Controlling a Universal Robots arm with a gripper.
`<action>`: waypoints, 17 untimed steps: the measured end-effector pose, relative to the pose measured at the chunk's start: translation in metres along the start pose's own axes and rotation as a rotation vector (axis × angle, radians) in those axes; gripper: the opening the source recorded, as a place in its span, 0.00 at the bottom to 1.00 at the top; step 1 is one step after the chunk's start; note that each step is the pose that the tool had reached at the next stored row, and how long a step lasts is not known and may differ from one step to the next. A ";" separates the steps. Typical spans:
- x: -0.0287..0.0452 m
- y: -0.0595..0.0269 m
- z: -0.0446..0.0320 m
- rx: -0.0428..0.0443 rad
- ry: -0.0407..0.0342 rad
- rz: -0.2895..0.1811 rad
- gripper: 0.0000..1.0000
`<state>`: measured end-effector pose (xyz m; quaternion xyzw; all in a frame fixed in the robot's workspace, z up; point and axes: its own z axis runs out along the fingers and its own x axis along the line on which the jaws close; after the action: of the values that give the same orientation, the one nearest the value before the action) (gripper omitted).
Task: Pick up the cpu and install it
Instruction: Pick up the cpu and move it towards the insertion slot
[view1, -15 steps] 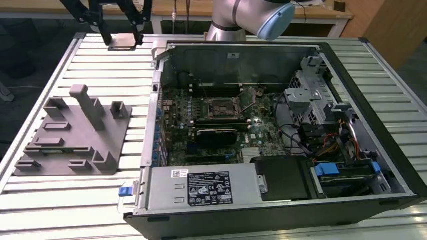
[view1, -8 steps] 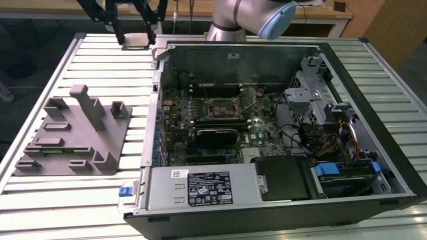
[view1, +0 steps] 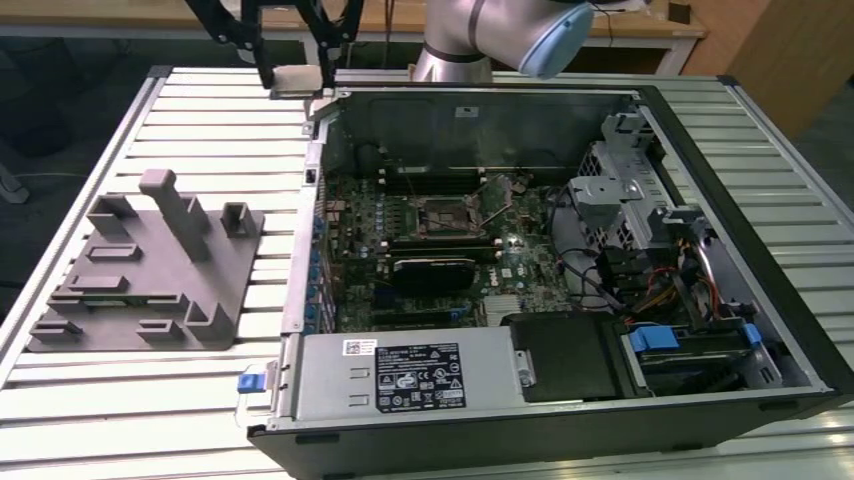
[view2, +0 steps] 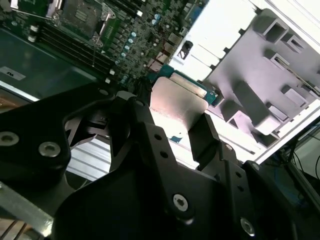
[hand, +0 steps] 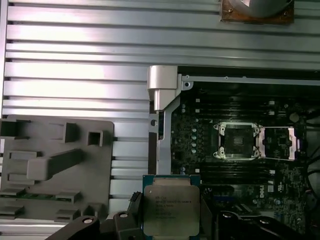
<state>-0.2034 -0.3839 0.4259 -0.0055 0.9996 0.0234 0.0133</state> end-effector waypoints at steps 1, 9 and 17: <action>-0.0028 0.0003 0.0001 0.0000 0.0000 0.000 0.55; -0.0261 0.0023 0.0008 0.0000 -0.0001 0.000 0.55; -0.0542 0.0038 0.0016 0.0000 0.0000 0.000 0.55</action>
<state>-0.1492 -0.3794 0.4259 -0.0055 0.9996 0.0234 0.0133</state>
